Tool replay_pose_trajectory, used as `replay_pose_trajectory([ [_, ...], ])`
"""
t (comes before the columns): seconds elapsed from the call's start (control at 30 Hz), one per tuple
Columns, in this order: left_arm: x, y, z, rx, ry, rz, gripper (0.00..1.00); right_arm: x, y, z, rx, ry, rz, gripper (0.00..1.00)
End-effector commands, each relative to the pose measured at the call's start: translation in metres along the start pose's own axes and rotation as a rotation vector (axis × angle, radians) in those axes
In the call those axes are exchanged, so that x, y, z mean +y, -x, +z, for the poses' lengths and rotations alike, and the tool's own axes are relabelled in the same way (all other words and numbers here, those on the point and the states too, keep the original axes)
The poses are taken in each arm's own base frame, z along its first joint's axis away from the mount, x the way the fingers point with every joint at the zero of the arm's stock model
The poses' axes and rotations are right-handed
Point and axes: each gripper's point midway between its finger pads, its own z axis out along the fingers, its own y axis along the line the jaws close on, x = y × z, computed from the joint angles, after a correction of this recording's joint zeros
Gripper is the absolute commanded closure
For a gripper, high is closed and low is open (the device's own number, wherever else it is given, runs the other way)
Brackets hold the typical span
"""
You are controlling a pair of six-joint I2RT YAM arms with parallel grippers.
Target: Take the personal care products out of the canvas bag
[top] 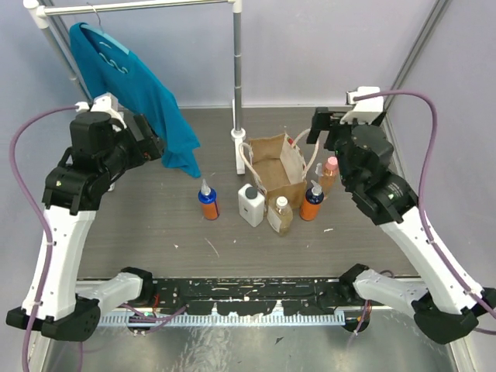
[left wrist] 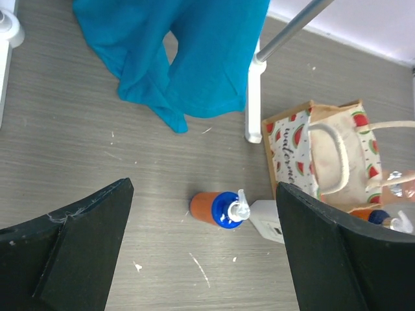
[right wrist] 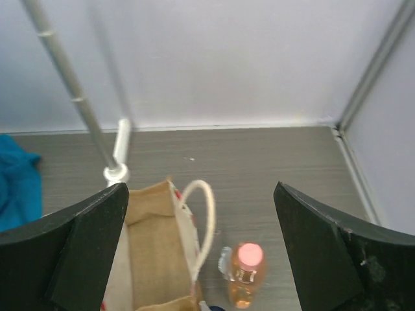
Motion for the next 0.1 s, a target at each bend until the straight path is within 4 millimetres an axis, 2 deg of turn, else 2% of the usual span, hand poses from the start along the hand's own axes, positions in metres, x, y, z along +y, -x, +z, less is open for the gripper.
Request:
replay_pose_trajectory([
  [0.0, 0.0060, 0.0031, 0.0072, -0.050, 0.012, 0.038, 0.01, -0.0250, -0.0176, 0.0106, 0.044, -0.073, -0.011, 0.00],
  [0.07, 0.0080, 0.0045, 0.0065, -0.062, 0.019, 0.045, 0.01, -0.0270, -0.0211, 0.0199, 0.064, -0.075, -0.002, 0.00],
])
